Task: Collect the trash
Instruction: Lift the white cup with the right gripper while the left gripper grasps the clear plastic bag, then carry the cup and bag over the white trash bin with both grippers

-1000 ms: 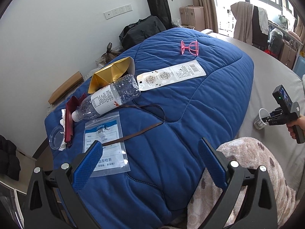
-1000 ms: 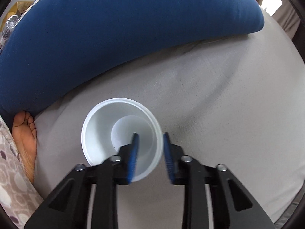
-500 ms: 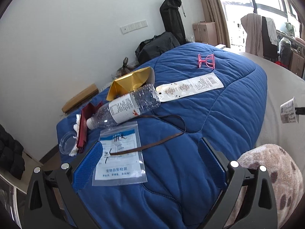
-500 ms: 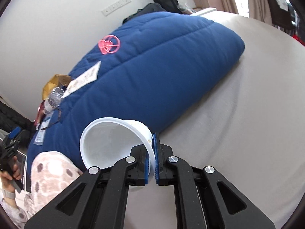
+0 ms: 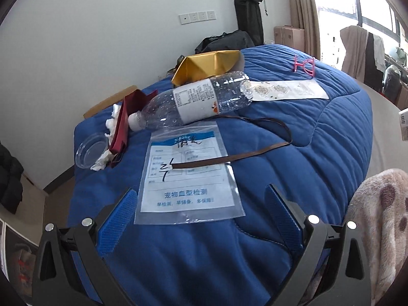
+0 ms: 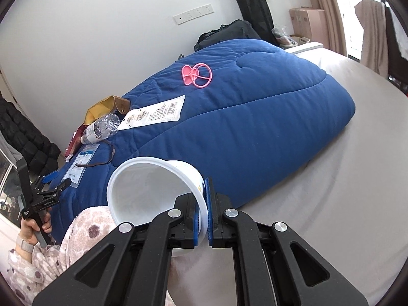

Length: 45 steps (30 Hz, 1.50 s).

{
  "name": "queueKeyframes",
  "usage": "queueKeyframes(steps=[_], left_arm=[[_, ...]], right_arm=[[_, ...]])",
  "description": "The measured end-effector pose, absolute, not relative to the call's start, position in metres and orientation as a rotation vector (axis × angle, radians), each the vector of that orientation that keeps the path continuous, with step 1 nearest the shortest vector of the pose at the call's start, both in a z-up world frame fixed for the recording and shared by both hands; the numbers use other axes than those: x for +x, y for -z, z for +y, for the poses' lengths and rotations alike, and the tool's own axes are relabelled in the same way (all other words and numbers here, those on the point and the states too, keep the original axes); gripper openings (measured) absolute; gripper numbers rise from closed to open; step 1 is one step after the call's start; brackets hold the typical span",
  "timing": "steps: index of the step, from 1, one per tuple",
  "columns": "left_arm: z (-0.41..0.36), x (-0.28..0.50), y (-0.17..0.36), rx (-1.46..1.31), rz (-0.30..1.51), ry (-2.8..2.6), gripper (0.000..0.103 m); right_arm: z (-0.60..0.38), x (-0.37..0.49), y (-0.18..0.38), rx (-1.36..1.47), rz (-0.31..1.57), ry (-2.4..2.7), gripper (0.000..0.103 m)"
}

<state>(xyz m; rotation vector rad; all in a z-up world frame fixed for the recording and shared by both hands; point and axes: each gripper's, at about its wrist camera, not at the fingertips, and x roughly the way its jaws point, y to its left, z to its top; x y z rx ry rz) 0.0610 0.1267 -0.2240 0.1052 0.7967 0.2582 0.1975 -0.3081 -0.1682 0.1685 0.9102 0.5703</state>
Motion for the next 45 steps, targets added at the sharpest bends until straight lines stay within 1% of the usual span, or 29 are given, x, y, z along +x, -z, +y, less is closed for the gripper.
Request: queueKeyframes(steps=[4, 6, 9, 10, 11, 12, 14, 15, 16, 17, 19, 22, 23, 31, 40, 45], left_arm=[[0.137, 0.074, 0.221, 0.072, 0.783, -0.293, 0.098], [0.138, 0.086, 0.225, 0.103, 0.798, -0.292, 0.096], [0.147, 0.099, 0.240, 0.051, 0.859, -0.261, 0.074], [0.151, 0.101, 0.246, 0.021, 0.884, -0.248, 0.062], [0.155, 0.101, 0.253, -0.011, 0.907, -0.240, 0.054], [0.158, 0.099, 0.258, -0.037, 0.919, -0.227, 0.051], [0.158, 0.095, 0.261, -0.051, 0.927, -0.207, 0.038], [0.156, 0.093, 0.261, -0.048, 0.930, -0.198, 0.033], [0.155, 0.091, 0.260, -0.048, 0.940, -0.190, 0.022], [0.155, 0.090, 0.259, -0.052, 0.947, -0.183, 0.013], [0.158, 0.087, 0.253, -0.094, 0.943, -0.164, 0.007], [0.165, 0.079, 0.246, -0.116, 0.941, -0.211, 0.004], [0.167, 0.075, 0.241, -0.111, 0.928, -0.241, 0.001], [0.179, 0.033, 0.183, -0.131, 0.771, -0.358, 0.001], [0.212, -0.039, 0.155, -0.199, 0.691, -0.422, 0.001], [0.245, -0.094, 0.153, -0.228, 0.665, -0.523, 0.001]], right_arm=[[-0.305, 0.200, 0.166, 0.164, 0.904, -0.573, 0.004], [-0.304, 0.200, 0.166, 0.163, 0.908, -0.571, 0.004], [-0.304, 0.200, 0.166, 0.165, 0.917, -0.566, 0.004], [-0.304, 0.200, 0.166, 0.163, 0.918, -0.562, 0.004], [-0.305, 0.199, 0.165, 0.160, 0.918, -0.557, 0.004], [-0.306, 0.199, 0.164, 0.158, 0.918, -0.553, 0.004], [-0.308, 0.199, 0.162, 0.156, 0.916, -0.547, 0.004], [-0.308, 0.200, 0.161, 0.157, 0.914, -0.545, 0.004], [-0.308, 0.201, 0.160, 0.156, 0.911, -0.544, 0.004], [-0.306, 0.201, 0.158, 0.154, 0.909, -0.546, 0.004], [-0.303, 0.201, 0.155, 0.153, 0.895, -0.555, 0.004], [-0.295, 0.199, 0.148, 0.147, 0.879, -0.582, 0.004], [-0.292, 0.198, 0.146, 0.148, 0.874, -0.592, 0.004], [-0.249, 0.190, 0.113, 0.117, 0.807, -0.723, 0.004], [-0.151, 0.172, 0.084, 0.006, 0.773, -0.896, 0.004], [-0.072, 0.145, 0.078, -0.063, 0.775, -1.011, 0.004]])
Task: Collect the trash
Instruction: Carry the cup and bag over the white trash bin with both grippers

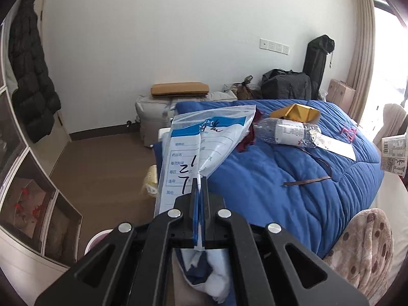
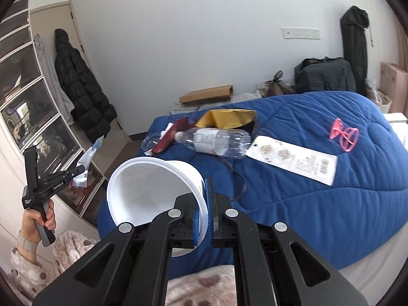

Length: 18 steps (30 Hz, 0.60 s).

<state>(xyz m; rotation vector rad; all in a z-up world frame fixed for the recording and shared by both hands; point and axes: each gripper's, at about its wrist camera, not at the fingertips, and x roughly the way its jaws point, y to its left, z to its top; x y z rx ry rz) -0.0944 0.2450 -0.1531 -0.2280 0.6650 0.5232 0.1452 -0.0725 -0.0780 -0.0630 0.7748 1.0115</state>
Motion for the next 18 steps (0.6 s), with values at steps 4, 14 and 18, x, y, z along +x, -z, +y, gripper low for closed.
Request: queueKeyframes(steps=[4, 14, 18], left_arm=[[0.282, -0.156, 0.159, -0.303, 0.636, -0.617, 0.001], [0.365, -0.282, 0.222, -0.442, 0.724, -0.764, 0.001], [0.389, -0.304, 0.249, -0.462, 0.787, -0.763, 0.001]], right_arm=[[0.008, 0.111, 0.076, -0.115, 0.791, -1.143, 0.004], [0.214, 0.002, 0.108, -0.311, 0.875, -1.470, 0.004], [0.281, -0.029, 0.130, -0.439, 0.889, -1.584, 0.004]])
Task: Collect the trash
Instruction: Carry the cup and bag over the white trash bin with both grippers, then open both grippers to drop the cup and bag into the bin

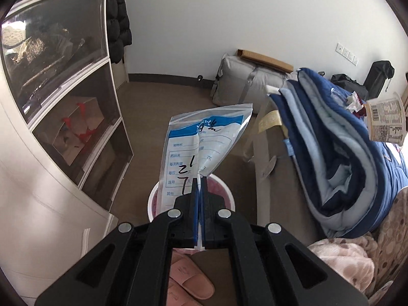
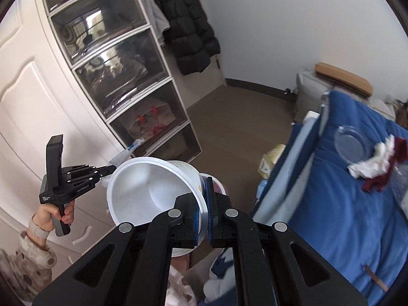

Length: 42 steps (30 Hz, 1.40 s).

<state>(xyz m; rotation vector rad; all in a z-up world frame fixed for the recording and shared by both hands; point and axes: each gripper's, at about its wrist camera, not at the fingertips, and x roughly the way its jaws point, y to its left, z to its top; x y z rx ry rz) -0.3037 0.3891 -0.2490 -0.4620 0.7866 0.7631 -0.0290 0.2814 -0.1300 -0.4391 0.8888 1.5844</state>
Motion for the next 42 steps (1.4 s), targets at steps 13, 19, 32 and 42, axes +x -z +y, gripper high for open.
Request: queueKeyframes(steps=[13, 19, 32, 42], left_arm=[[0.480, -0.311, 0.378, -0.581, 0.965, -0.601, 0.001], [0.499, -0.295, 0.410, -0.598, 1.037, -0.523, 0.001], [0.510, -0.282, 0.448, -0.645, 1.106, -0.542, 0.069], [0.494, -0.283, 0.447, -0.619, 1.114, -0.619, 0.089]], right_arm=[[0.440, -0.097, 0.262, -0.834, 0.958, -1.828, 0.004], [0.468, -0.124, 0.307, -0.965, 0.934, -1.861, 0.004], [0.481, -0.132, 0.365, -1.112, 0.842, -1.792, 0.047], [0.471, -0.127, 0.353, -1.092, 0.803, -1.796, 0.081]])
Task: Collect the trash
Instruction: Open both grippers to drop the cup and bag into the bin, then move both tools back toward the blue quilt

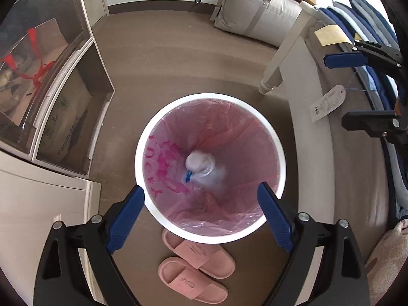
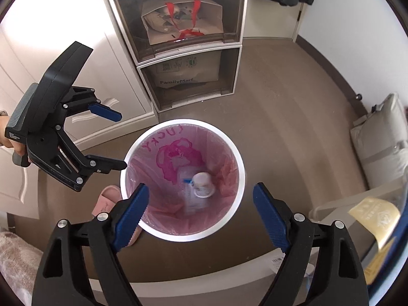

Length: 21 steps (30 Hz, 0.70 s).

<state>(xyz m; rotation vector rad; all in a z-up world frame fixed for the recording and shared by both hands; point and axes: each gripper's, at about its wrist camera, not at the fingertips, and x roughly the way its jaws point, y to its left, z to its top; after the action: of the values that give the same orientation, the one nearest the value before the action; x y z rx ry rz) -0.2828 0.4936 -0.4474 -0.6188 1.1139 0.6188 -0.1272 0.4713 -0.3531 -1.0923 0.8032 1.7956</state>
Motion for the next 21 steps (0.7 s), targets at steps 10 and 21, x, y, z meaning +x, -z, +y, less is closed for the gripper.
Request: queueKeyframes(steps=[10, 21], left_arm=[[0.463, -0.305, 0.382, -0.590, 1.027, -0.650, 0.093], [0.395, -0.303, 0.246, -0.481, 0.841, -0.820, 0.097]], right_arm=[[0.416, -0.125, 0.259, -0.960, 0.613, -1.873, 0.095], [0.340, -0.081, 0.144, -0.688, 0.639, -1.668, 0.096]])
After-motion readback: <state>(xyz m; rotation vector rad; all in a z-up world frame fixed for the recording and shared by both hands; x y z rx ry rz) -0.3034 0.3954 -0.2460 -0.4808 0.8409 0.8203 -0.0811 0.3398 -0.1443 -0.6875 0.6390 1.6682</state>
